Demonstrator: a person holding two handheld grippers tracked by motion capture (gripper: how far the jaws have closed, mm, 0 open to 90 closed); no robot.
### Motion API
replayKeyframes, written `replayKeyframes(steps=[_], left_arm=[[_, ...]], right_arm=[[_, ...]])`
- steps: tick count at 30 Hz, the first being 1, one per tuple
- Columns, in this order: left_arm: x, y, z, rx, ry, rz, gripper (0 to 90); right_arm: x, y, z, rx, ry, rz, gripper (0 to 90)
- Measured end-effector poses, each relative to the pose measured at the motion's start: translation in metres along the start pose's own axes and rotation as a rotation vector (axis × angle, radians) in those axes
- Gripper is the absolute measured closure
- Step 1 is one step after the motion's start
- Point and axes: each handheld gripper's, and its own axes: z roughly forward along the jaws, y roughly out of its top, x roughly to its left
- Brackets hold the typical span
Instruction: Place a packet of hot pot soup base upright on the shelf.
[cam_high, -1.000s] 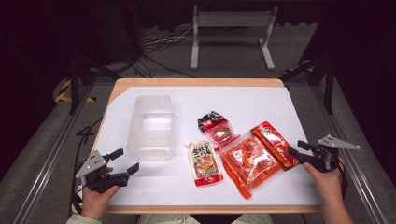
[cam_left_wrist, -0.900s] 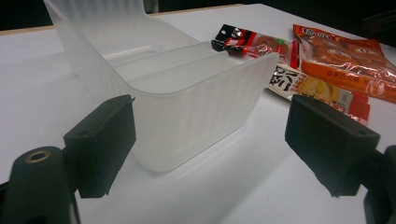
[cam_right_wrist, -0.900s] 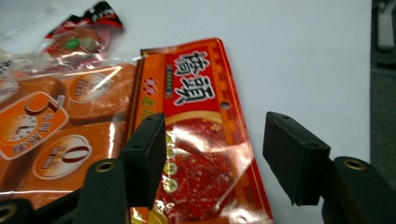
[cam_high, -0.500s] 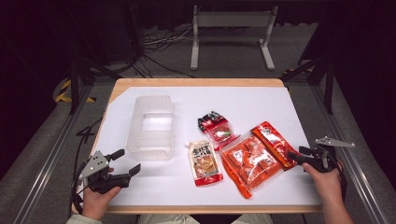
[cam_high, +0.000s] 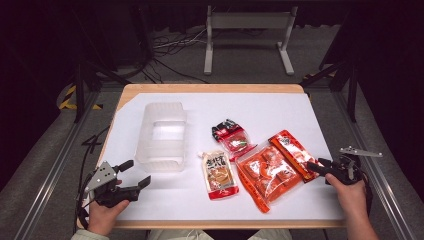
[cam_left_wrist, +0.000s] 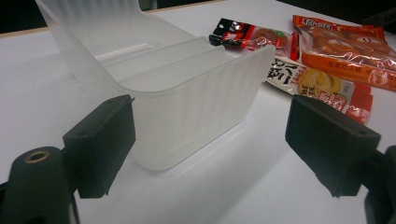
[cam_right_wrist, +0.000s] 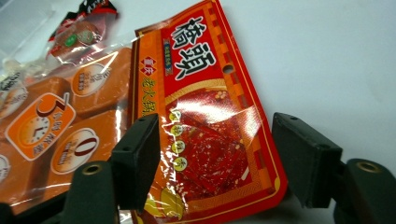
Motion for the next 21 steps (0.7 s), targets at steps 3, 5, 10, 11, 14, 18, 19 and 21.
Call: replayKeyframes(steps=[3,5,10,11,14,18,19,21], left_arm=[[0.000,0.000,0.000,-0.002,0.003,0.002,16.5],[0.000,0.000,0.000,0.002,0.003,0.006,16.5],[0.000,0.000,0.001,0.003,0.003,0.012,16.5],[0.000,0.000,0.001,0.003,0.003,0.009,16.5],[-0.001,0.000,0.002,0.004,0.006,0.005,16.5],[-0.001,0.000,0.002,0.006,0.009,0.013,16.5],[-0.001,0.001,0.002,0.008,0.008,0.016,16.5],[-0.002,0.001,0.002,0.005,0.007,0.013,16.5]], right_arm=[[0.002,0.001,-0.002,-0.006,0.017,-0.004,39.2],[0.005,0.001,-0.002,-0.004,0.035,-0.020,42.3],[0.015,0.003,-0.001,-0.011,0.075,-0.073,44.4],[0.016,0.004,-0.001,-0.012,0.082,-0.085,45.6],[0.020,0.004,0.003,-0.006,0.099,-0.103,47.9],[0.020,0.005,0.008,0.002,0.104,-0.113,54.1],[0.020,0.005,0.009,0.004,0.105,-0.112,56.7],[0.019,0.006,0.013,0.019,0.115,-0.113,64.8]])
